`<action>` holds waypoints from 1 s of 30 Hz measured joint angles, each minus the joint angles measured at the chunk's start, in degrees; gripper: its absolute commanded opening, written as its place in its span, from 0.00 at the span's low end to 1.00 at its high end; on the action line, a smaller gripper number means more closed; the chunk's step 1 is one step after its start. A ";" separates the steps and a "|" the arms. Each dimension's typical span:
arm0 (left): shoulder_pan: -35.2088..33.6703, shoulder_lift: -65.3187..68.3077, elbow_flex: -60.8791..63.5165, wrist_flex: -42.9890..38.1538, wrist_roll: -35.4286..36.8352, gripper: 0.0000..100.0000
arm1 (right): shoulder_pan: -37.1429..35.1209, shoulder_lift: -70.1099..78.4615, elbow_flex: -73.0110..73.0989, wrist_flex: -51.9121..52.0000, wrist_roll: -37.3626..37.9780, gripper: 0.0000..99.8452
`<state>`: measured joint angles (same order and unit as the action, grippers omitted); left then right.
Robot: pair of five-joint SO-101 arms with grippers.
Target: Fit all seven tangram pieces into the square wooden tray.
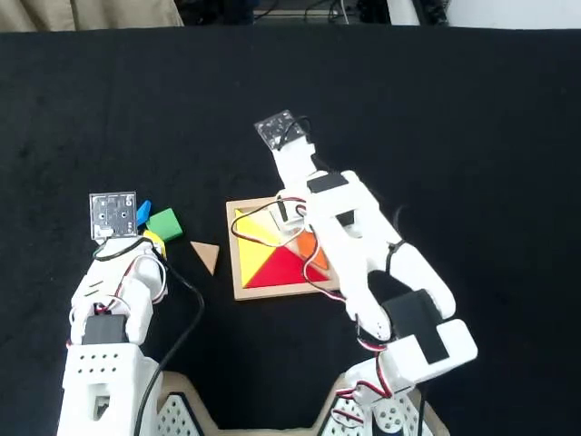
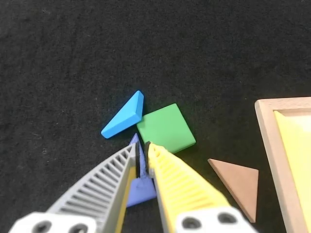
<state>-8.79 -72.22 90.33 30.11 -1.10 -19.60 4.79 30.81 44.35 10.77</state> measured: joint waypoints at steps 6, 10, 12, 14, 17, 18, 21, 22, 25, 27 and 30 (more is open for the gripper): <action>0.00 0.00 0.00 0.00 0.00 0.06 | 0.00 4.13 -0.70 -1.49 3.60 0.01; 0.00 0.00 0.00 0.00 0.00 0.06 | 0.00 3.96 -0.97 0.70 3.96 0.01; 0.00 0.00 0.00 0.00 0.00 0.06 | -0.09 3.08 -0.62 1.93 4.04 0.01; 0.00 0.00 0.00 0.00 0.00 0.06 | 0.00 1.23 1.41 2.29 4.04 0.01; 0.00 0.00 0.00 0.00 0.00 0.06 | -0.09 -2.81 5.98 2.46 4.04 0.01; 0.00 0.00 0.00 0.00 0.00 0.06 | -0.09 -4.40 7.38 2.46 4.04 0.01; 0.00 0.00 0.00 -0.09 0.00 0.06 | 0.00 -9.67 11.60 2.46 4.13 0.01; 0.00 0.00 0.00 -0.09 0.00 0.06 | 0.00 -11.34 12.92 2.46 4.13 0.01; 0.00 0.00 0.00 -0.09 0.00 0.06 | 0.00 -16.35 16.26 2.55 4.13 0.01; 0.00 0.00 0.00 -0.09 0.00 0.06 | 0.00 -19.60 17.14 2.90 4.13 0.01; 0.00 0.00 0.00 -0.09 0.00 0.06 | 0.00 -25.41 17.58 3.25 4.13 0.01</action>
<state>-8.79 -72.22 90.33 30.02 -1.10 -19.60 -20.62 48.40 47.60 14.90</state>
